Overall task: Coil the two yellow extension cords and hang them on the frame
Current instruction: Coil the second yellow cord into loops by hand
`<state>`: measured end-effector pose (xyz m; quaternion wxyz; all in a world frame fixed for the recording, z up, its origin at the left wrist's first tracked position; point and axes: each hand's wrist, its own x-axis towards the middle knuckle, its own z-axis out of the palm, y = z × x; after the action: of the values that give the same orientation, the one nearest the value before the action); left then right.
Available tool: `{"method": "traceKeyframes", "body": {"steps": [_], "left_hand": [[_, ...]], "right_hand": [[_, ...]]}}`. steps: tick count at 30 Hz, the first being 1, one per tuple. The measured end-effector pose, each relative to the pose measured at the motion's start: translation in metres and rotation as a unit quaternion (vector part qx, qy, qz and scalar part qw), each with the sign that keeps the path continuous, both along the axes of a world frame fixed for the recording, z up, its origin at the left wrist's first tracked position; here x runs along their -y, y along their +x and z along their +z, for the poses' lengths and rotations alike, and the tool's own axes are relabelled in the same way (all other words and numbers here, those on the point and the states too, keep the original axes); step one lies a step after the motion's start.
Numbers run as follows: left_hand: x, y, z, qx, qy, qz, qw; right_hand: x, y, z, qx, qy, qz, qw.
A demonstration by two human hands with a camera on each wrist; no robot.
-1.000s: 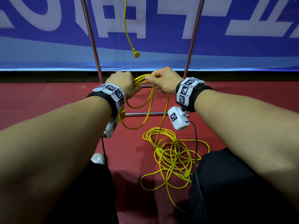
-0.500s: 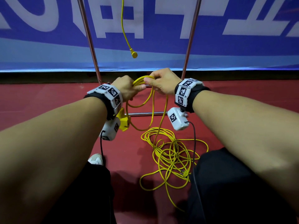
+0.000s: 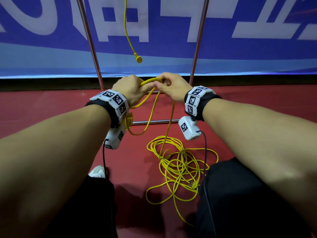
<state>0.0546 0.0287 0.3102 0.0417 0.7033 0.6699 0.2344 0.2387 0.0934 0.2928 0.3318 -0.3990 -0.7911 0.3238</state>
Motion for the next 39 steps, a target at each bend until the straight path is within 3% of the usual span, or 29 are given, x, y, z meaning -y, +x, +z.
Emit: {"method": "traceKeyframes", "body": {"steps": [2, 6, 9, 11, 13, 17, 23, 33, 35, 39], "left_hand": [[-0.002, 0.002, 0.002, 0.031, 0.007, 0.011, 0.999], [-0.007, -0.001, 0.001, 0.127, 0.017, 0.035, 0.991], [-0.009, 0.0, 0.002, 0.191, 0.028, 0.035, 0.981], [-0.008, 0.001, 0.001, 0.223, 0.023, 0.028, 0.974], [-0.006, -0.001, -0.001, 0.255, 0.005, 0.012, 0.967], [0.001, -0.003, -0.003, 0.271, -0.025, -0.015, 0.962], [0.006, 0.003, -0.003, 0.264, -0.077, -0.041, 0.961], [0.0, 0.001, -0.001, 0.289, -0.025, -0.025, 0.957], [-0.002, -0.001, 0.001, 0.314, -0.01, -0.012, 0.949], [-0.001, -0.002, -0.002, 0.334, -0.011, -0.011, 0.943]], "right_hand": [[-0.001, 0.0, -0.002, -0.029, -0.066, -0.017, 0.997], [-0.005, 0.004, -0.015, 0.081, -0.086, 0.029, 0.993], [-0.004, 0.006, -0.027, 0.107, -0.156, 0.021, 0.982], [-0.004, 0.008, -0.029, 0.077, -0.216, -0.021, 0.973], [-0.01, 0.014, -0.025, 0.03, -0.219, -0.063, 0.973], [-0.019, 0.023, -0.01, -0.062, -0.242, -0.057, 0.967], [-0.011, 0.01, 0.002, -0.027, -0.111, -0.057, 0.992], [0.0, -0.014, 0.002, -0.026, -0.089, 0.014, 0.996], [-0.001, -0.012, -0.003, -0.031, -0.14, 0.033, 0.989], [0.001, -0.013, -0.015, -0.082, -0.308, 0.025, 0.947]]}}
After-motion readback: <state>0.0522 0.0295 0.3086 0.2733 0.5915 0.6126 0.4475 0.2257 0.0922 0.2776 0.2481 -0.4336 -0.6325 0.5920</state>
